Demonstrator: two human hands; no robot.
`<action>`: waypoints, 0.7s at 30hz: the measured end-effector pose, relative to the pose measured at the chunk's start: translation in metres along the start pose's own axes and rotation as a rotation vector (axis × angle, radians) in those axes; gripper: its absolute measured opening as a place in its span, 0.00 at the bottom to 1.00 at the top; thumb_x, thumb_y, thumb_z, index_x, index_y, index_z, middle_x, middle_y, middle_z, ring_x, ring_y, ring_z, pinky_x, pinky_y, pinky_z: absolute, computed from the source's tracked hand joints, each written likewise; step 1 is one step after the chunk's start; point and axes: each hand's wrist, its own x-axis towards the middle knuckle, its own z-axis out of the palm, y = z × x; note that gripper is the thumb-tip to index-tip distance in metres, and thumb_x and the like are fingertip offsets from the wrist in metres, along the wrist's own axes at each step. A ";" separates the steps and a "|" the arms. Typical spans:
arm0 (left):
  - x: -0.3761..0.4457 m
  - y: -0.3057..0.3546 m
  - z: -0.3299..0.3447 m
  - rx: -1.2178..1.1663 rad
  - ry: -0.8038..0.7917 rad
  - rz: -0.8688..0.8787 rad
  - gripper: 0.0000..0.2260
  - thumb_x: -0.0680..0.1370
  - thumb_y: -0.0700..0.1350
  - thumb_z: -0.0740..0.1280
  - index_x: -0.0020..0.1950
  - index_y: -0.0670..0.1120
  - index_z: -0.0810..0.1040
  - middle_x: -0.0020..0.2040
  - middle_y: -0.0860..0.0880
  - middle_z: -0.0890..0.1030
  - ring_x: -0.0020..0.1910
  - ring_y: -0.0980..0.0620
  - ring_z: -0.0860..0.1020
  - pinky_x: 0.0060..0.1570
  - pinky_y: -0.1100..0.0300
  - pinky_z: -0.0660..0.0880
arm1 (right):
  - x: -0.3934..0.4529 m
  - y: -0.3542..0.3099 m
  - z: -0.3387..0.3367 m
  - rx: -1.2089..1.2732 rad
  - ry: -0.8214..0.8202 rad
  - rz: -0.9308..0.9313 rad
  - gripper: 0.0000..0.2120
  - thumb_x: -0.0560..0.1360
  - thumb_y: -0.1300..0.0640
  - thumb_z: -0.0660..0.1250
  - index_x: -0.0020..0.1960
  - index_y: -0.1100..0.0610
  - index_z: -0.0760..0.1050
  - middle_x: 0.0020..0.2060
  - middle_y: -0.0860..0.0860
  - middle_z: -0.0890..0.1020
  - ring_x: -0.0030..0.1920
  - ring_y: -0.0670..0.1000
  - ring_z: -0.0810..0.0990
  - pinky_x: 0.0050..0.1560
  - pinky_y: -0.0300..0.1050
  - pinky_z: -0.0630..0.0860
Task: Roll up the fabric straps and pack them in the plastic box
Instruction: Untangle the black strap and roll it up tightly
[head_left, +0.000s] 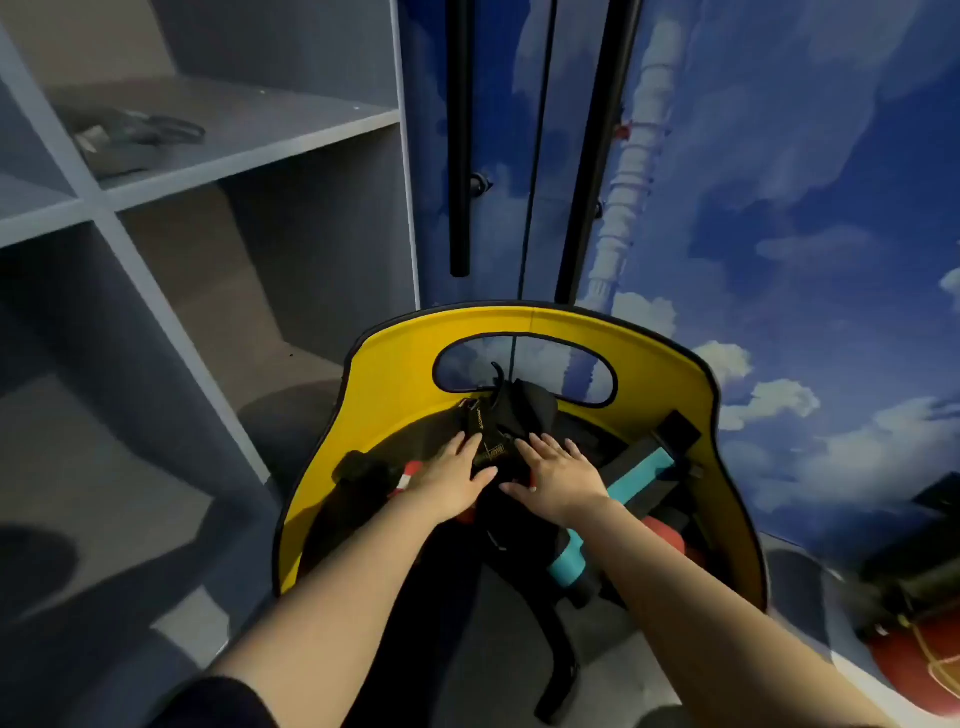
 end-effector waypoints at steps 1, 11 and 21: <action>0.007 0.000 0.004 -0.051 -0.023 -0.027 0.27 0.81 0.57 0.53 0.78 0.52 0.49 0.78 0.50 0.48 0.76 0.45 0.55 0.69 0.49 0.60 | 0.007 0.003 0.002 0.015 -0.015 0.012 0.35 0.77 0.35 0.52 0.77 0.52 0.48 0.77 0.52 0.52 0.77 0.52 0.47 0.75 0.50 0.43; 0.070 -0.003 0.040 -0.329 -0.094 -0.269 0.23 0.83 0.50 0.47 0.78 0.47 0.49 0.75 0.43 0.61 0.72 0.43 0.63 0.67 0.52 0.63 | 0.065 0.008 0.026 0.449 -0.090 0.187 0.22 0.78 0.51 0.59 0.71 0.54 0.63 0.62 0.58 0.76 0.62 0.58 0.74 0.61 0.50 0.73; 0.065 -0.011 0.027 -1.084 0.056 -0.395 0.27 0.78 0.58 0.62 0.74 0.48 0.63 0.71 0.46 0.69 0.68 0.44 0.69 0.66 0.49 0.68 | 0.049 -0.031 0.021 0.899 0.159 0.027 0.19 0.75 0.63 0.64 0.66 0.56 0.73 0.57 0.51 0.81 0.59 0.47 0.78 0.49 0.21 0.67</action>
